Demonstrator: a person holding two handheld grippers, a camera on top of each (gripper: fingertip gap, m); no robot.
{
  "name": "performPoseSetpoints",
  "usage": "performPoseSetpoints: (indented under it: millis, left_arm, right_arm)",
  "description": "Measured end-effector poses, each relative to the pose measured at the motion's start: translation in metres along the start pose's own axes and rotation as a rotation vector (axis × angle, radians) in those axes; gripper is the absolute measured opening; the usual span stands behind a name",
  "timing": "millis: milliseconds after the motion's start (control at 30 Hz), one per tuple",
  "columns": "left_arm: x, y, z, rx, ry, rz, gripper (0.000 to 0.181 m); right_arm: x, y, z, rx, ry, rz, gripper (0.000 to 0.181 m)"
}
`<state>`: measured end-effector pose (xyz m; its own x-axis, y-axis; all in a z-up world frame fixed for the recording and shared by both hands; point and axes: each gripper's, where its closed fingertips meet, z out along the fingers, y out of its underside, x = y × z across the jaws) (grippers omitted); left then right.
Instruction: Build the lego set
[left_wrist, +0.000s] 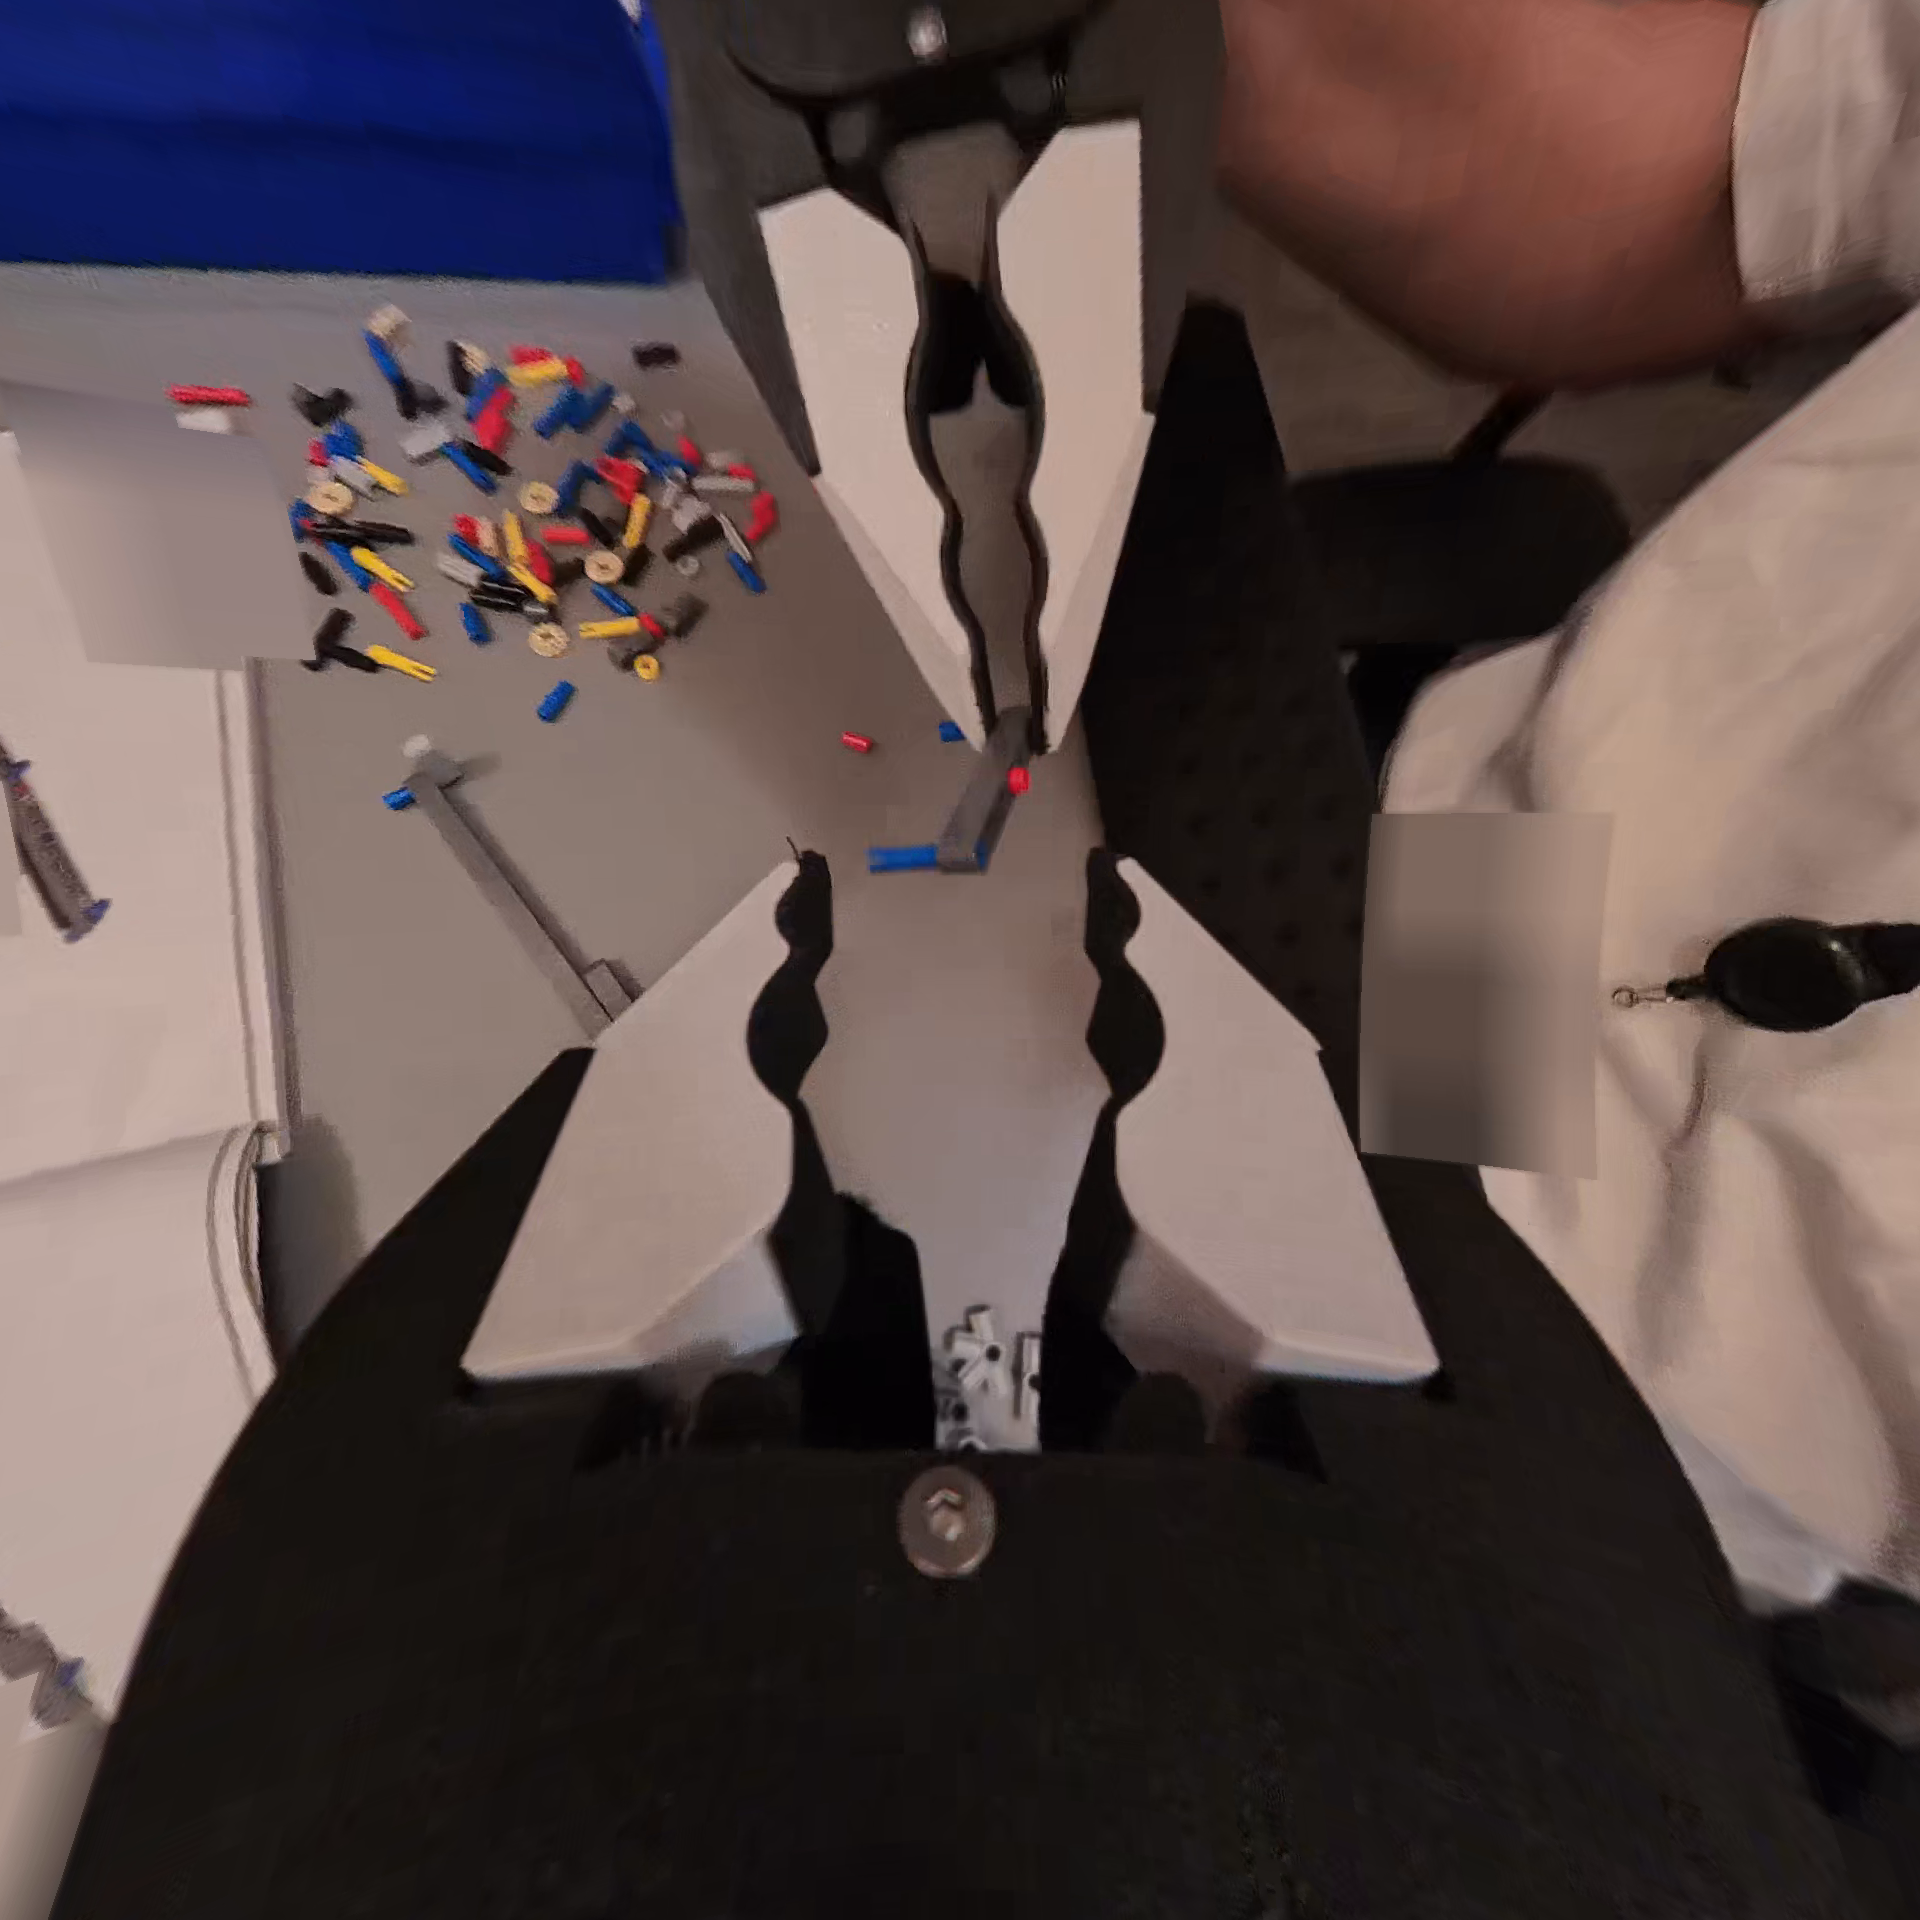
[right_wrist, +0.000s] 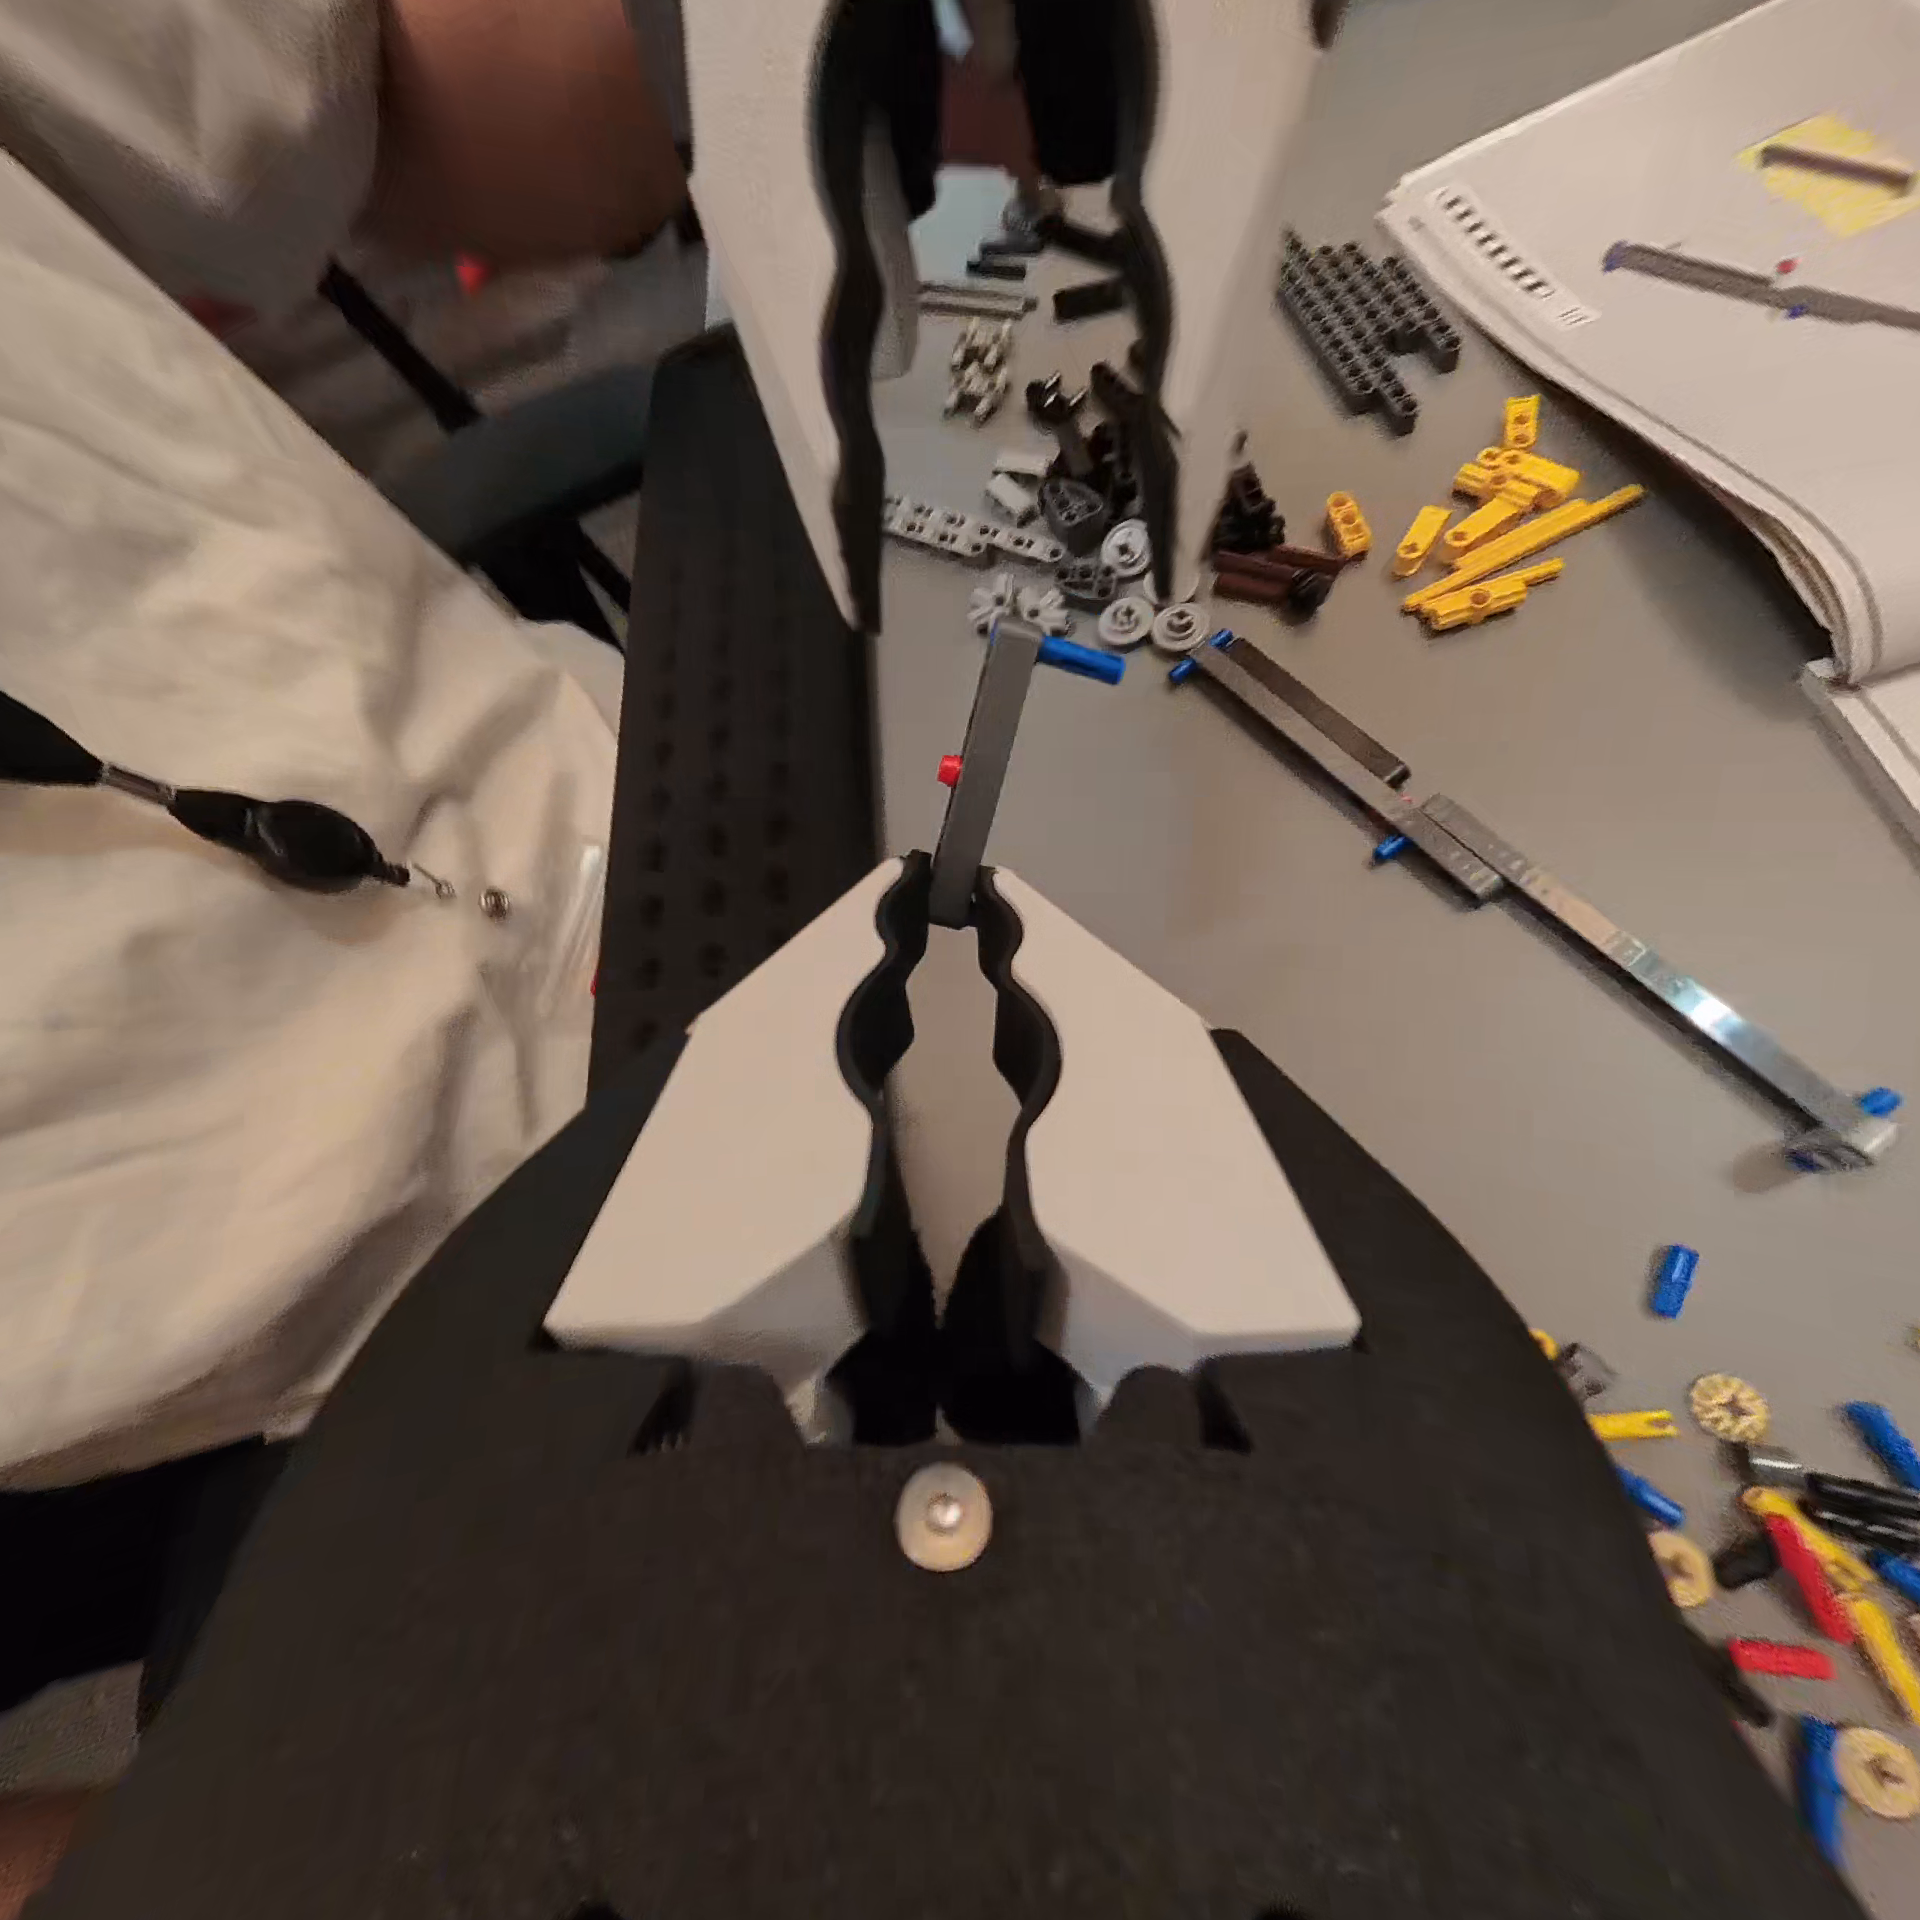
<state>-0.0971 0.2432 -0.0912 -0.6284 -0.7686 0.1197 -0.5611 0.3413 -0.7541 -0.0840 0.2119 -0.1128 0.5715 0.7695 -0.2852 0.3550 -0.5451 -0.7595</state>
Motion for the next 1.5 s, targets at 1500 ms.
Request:
performPoseSetpoints:
  millis: [1500]
  left_arm:
    - [-0.056, -0.018, 0.057, 0.343, -0.411, -0.134, 0.011]
  right_arm:
    - [0.075, -0.020, -0.032, 0.624, 0.392, 0.505, 0.008]
